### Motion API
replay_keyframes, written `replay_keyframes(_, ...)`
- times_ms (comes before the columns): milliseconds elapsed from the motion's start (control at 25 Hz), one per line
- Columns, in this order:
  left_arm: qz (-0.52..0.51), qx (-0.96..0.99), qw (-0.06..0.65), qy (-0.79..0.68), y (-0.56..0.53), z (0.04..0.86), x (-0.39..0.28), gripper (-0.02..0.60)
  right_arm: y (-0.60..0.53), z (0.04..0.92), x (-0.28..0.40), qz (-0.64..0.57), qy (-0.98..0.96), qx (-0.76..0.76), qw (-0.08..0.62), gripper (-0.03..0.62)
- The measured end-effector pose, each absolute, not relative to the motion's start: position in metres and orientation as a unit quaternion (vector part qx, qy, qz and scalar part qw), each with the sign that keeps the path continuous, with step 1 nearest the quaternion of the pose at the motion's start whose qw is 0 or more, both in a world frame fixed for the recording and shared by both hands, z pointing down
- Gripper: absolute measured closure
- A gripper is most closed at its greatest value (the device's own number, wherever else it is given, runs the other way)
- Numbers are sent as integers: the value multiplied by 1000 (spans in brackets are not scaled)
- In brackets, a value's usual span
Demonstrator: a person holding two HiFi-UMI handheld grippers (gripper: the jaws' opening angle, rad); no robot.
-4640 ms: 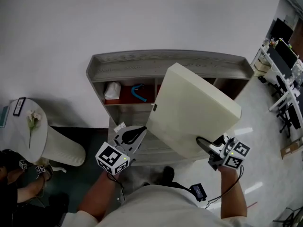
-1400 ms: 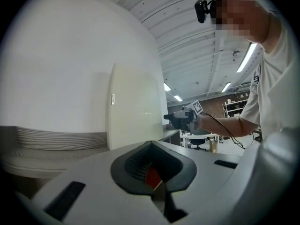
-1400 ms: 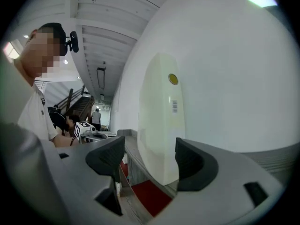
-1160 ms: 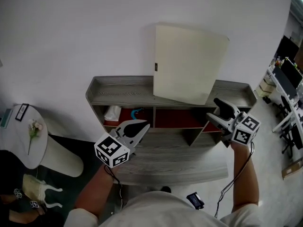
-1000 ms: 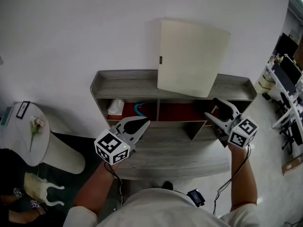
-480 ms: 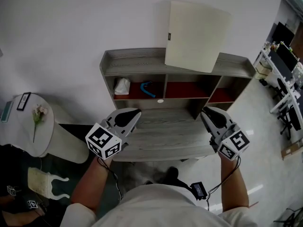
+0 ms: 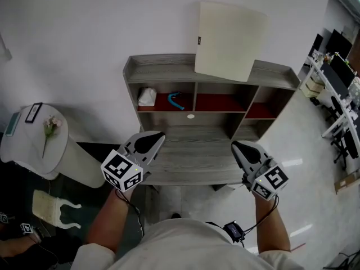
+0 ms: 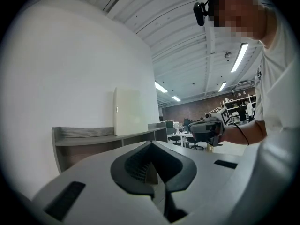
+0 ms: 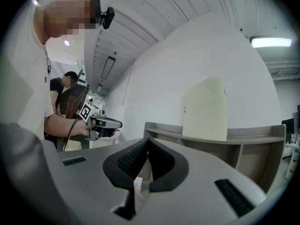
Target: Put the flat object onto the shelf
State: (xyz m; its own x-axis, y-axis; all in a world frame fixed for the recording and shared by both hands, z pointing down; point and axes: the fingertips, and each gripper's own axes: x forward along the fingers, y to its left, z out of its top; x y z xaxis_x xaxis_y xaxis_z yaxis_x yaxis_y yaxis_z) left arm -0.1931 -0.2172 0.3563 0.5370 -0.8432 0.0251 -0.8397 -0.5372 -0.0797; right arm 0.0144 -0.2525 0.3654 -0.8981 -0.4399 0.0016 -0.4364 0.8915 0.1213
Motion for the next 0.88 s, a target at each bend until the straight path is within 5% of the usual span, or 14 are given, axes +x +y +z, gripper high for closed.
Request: replay_keyframes(880,-33,-877,15,479,-96,401,-24,567,-141,405,132,-27,-980,199,12,574)
